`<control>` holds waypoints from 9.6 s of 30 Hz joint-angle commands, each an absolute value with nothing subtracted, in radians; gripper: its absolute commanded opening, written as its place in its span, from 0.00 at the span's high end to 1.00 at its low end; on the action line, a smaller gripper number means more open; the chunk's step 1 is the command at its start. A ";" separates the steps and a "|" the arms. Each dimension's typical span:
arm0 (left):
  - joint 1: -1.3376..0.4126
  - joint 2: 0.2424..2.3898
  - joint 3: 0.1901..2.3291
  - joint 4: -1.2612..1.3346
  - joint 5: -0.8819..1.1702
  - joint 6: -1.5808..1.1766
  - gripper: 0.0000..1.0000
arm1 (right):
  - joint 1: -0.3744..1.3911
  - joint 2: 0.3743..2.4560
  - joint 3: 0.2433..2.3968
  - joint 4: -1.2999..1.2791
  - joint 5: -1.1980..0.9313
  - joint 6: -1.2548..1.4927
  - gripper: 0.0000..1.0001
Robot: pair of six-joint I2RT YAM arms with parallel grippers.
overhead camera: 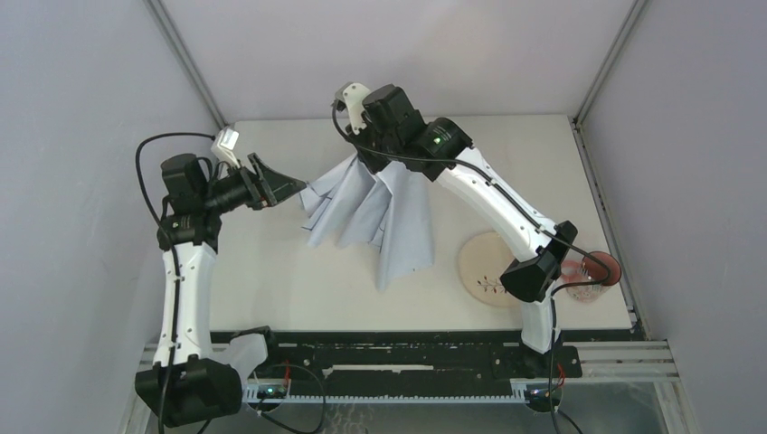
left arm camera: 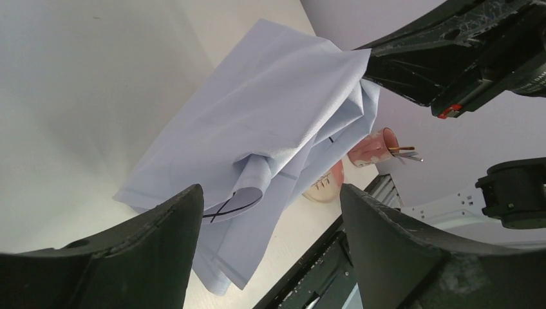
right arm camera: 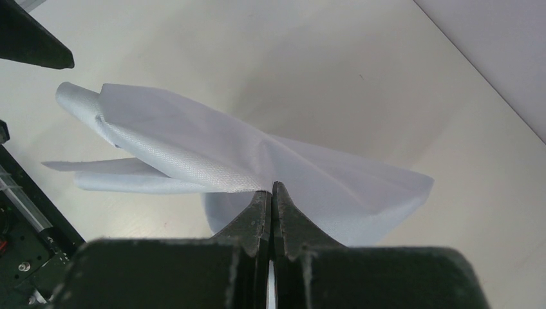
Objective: Set the dinner table for one person
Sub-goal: Flatten out the napkin at the center of the board.
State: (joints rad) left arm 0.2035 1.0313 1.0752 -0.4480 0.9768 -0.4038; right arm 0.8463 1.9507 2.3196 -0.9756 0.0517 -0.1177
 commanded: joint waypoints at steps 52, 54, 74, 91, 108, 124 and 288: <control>0.075 1.061 1.182 -0.576 0.714 -0.189 1.00 | 0.850 1.853 2.288 -0.911 0.013 -0.081 0.64; 0.074 1.057 1.186 -0.580 0.716 -0.192 1.00 | 0.852 1.855 2.277 -0.910 0.022 -0.084 0.65; 0.087 1.060 1.304 -0.655 0.663 -0.172 1.00 | 0.828 1.753 1.737 -0.696 -0.035 -0.049 0.60; 0.266 1.076 1.382 -0.614 0.722 -0.261 1.00 | 0.869 1.852 1.672 -0.674 -0.097 -0.012 0.56; 0.468 1.163 1.709 -0.610 0.823 -0.441 1.00 | 0.917 1.899 1.547 -0.644 -0.063 -0.015 0.54; 0.492 1.081 1.664 -0.486 0.849 -0.643 1.00 | 0.889 1.816 1.558 -0.512 0.040 -0.042 0.49; -0.539 1.285 1.358 -0.889 0.434 0.106 0.28 | 0.493 1.708 2.125 0.479 0.988 -1.283 1.00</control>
State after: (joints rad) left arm -0.5102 1.2659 1.3613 -1.0176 0.4965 0.0727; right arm 0.3695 1.8393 2.1201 0.5064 1.0199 -1.3540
